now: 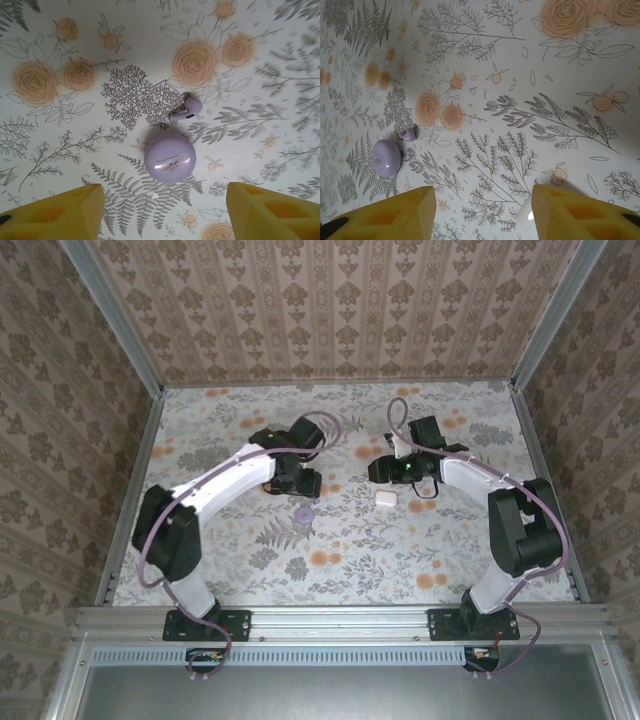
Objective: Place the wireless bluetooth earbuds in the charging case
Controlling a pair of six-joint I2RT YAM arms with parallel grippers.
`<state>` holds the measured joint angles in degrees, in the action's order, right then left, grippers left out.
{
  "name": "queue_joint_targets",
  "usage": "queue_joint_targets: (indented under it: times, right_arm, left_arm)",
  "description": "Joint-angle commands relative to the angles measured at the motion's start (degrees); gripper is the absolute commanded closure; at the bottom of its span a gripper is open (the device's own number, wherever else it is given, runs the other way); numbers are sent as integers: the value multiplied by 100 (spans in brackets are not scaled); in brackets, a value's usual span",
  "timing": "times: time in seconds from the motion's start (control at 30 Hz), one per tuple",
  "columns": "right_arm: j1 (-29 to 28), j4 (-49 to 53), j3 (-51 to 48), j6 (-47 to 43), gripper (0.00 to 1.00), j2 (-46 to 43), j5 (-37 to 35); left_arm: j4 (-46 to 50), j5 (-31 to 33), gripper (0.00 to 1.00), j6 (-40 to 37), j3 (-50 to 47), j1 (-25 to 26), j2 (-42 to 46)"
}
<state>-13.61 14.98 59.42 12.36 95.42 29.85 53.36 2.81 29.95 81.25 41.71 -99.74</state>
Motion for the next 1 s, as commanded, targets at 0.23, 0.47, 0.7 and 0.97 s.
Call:
queue_joint_targets:
  times: [0.23, 0.47, 0.7, 0.97]
  right_arm:
    - [-81, -581, -236, 196, 42, -230, -136]
    - [-81, -532, -185, 48, 40, -122, 39]
    - [-82, -550, -261, -115, 40, -181, 23]
    - [-83, -226, -211, -480, 40, -299, -291]
  left_arm:
    - [809, -219, 30, -140, 413, 124, -1015]
    - [715, -315, 31, -119, 433, 122, -1263]
    - [704, -455, 32, -157, 493, 102, -1551]
    - [663, -525, 42, -136, 470, 106, -1796]
